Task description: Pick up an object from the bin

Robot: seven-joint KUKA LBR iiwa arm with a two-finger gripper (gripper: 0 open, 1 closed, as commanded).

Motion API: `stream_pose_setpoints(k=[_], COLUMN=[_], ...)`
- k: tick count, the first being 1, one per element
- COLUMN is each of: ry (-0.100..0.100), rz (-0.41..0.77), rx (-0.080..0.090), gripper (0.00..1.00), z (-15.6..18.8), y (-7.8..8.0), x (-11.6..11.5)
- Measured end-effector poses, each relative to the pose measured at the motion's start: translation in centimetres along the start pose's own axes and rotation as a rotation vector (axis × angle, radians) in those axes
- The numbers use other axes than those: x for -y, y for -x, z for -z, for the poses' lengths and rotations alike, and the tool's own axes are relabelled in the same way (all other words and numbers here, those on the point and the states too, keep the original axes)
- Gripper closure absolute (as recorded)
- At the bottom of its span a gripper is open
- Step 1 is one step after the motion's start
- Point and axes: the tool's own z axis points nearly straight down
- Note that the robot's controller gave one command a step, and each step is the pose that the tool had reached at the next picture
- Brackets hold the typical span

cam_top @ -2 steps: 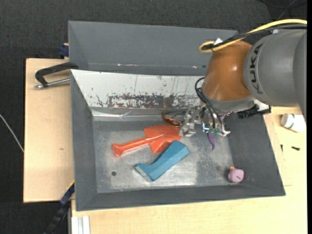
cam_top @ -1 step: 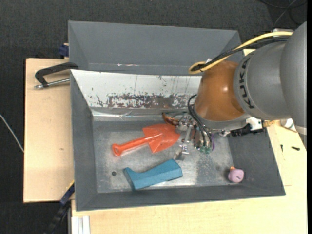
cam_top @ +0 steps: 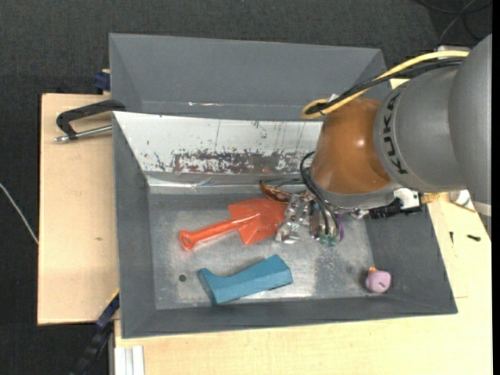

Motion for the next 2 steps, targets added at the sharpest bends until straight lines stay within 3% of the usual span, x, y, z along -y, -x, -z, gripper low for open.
stream_pose_setpoints(k=[1, 2], ry=[0.000, 0.006], rz=[0.000, -0.160], rx=[0.000, 0.004], gripper=[1.00, 0.00], z=[0.0, 5.4], y=[0.0, 0.0], x=[0.0, -7.7])
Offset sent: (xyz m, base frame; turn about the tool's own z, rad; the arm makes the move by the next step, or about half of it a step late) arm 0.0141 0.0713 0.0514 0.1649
